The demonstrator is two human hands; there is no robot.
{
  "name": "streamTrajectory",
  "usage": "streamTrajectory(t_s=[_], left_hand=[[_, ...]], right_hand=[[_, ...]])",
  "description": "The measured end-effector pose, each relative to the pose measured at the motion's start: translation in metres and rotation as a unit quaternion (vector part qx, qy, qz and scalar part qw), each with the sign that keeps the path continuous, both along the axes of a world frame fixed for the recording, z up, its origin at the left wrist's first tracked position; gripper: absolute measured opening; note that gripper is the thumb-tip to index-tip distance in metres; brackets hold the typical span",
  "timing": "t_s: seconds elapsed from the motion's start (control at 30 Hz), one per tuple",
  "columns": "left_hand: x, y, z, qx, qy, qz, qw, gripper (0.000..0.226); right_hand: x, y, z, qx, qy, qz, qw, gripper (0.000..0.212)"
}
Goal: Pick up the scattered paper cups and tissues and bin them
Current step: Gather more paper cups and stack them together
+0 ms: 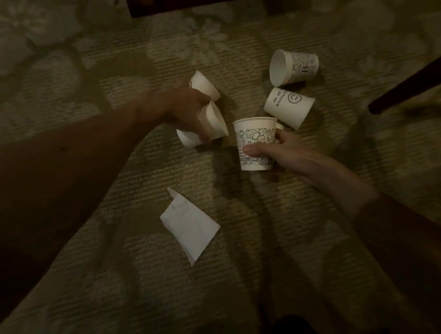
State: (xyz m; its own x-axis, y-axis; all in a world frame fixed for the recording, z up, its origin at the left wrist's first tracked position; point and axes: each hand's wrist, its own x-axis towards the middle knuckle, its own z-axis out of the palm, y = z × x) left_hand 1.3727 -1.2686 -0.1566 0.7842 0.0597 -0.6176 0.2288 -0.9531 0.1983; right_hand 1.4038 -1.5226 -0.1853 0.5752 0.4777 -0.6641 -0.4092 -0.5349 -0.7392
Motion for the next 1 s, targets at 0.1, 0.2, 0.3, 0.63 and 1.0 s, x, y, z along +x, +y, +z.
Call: streamTrajectory(t_s=[0.1, 0.2, 0.3, 0.63, 1.0], left_hand=[[-0.03, -0.01, 0.001, -0.077, 0.032, 0.058, 0.995, 0.101], [-0.072, -0.022, 0.009, -0.183, 0.051, 0.149, 0.97, 0.086], [-0.111, -0.041, 0.047, -0.31, 0.039, 0.262, 0.913, 0.065], [-0.193, -0.04, 0.433, -0.53, -0.019, 0.415, 0.739, 0.061], [-0.295, 0.038, 0.856, -0.542, -0.203, 0.363, 0.731, 0.058]], right_hand=[[-0.007, -0.001, 0.006, -0.004, 0.001, -0.006, 1.0, 0.068], [-0.032, -0.007, 0.023, 0.003, 0.058, -0.033, 0.998, 0.047], [-0.067, -0.02, 0.066, -0.005, 0.112, -0.055, 0.992, 0.037], [-0.129, -0.003, 0.439, 0.06, 0.156, -0.072, 0.983, 0.064], [-0.193, 0.093, 0.866, 0.221, 0.016, 0.077, 0.972, 0.066]])
